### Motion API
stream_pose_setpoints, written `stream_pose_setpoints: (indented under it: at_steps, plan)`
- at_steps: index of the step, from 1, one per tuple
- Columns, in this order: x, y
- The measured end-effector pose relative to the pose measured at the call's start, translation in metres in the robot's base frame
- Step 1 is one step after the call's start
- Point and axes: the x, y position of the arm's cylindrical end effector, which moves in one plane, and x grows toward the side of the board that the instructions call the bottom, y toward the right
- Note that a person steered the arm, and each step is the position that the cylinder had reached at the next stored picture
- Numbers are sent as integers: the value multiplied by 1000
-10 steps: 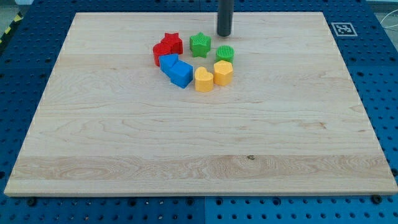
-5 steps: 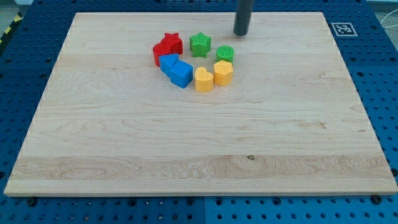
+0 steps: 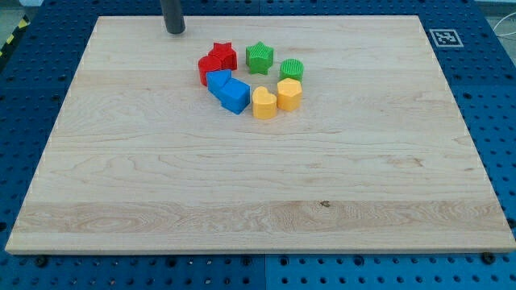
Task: Nudge the red star towards the right
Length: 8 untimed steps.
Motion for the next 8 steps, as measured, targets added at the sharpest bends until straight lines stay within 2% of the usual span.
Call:
stream_pose_setpoints:
  at_steps: [4,8]
  plan:
    - [27,5]
    - [61,73]
